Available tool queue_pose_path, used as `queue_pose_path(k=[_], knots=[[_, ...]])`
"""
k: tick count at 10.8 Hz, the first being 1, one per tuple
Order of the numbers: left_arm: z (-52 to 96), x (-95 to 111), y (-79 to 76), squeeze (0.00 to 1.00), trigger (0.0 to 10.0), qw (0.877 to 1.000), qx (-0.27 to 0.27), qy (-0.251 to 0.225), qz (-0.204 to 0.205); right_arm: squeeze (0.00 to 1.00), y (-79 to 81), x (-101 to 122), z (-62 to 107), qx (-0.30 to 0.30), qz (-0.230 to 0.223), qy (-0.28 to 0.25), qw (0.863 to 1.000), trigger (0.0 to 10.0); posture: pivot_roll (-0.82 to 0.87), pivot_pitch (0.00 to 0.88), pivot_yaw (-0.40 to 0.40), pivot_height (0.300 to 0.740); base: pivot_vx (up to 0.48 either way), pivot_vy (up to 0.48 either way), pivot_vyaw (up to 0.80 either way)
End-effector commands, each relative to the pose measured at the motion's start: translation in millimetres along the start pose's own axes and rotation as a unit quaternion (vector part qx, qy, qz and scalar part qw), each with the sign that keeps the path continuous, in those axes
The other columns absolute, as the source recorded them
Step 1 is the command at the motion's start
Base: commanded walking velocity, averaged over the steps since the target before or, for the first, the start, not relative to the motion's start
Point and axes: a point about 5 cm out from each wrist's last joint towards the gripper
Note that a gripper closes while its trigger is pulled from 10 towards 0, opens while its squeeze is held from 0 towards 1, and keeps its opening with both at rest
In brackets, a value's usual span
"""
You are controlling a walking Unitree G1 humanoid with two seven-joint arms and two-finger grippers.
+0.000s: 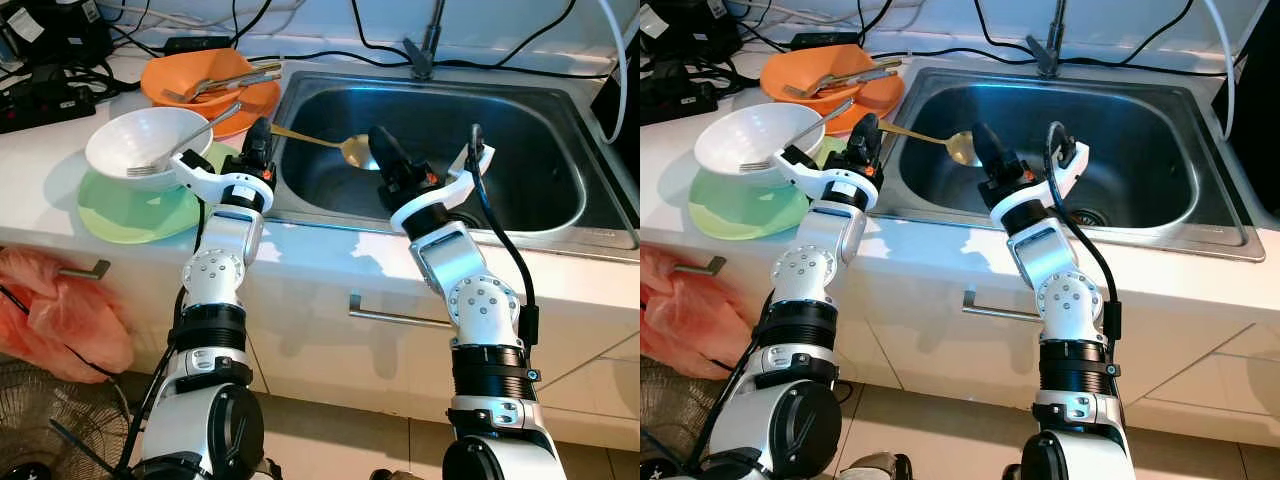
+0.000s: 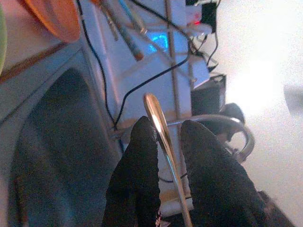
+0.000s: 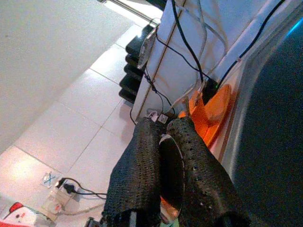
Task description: Kitchen organization
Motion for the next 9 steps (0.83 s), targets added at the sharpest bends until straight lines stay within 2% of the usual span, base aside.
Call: queue_pose_path(k=[1, 3, 5, 9], knots=[[5.4, -45, -2.5, 1.0, 10.0, 0.998, -0.002, 0.038, 0.04, 0.0, 3.5, -17, -9.9, -0.014, -0.017, 0.014, 1.0, 0.0, 0.1, 0.085, 0.044, 0.74, 0.0, 0.0, 0.0], [5.6, -47, -3.1, 1.0, 10.0, 0.998, -0.002, 0.044, 0.033, 0.0, 3.1, -16, -9.7, -0.019, -0.01, 0.009, 1.0, 0.0, 0.1, 0.084, 0.045, 0.74, 0.0, 0.0, 0.0], [4.7, -48, -15.0, 1.0, 10.0, 0.997, -0.03, 0.053, 0.049, 0.0, 3.0, -13, -9.6, -0.022, 0.011, 0.002, 1.0, 0.0, 0.1, 0.085, 0.047, 0.74, 0.0, 0.0, 0.0], [7.7, -52, -30.1, 1.0, 10.0, 0.995, -0.055, 0.078, 0.025, 0.0, 0.2, 0, -9.2, -0.032, 0.041, -0.017, 0.999, 0.0, 0.1, 0.087, 0.05, 0.74, 0.0, 0.0, 0.0]])
Point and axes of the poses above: a point about 5 cm out from each wrist's last joint towards the gripper, its own z axis pointing back from the gripper into the wrist, its own x axis along the axis of the wrist's last joint, y = z × x, and after that the axes turned 5 degrees about -z, right-handed
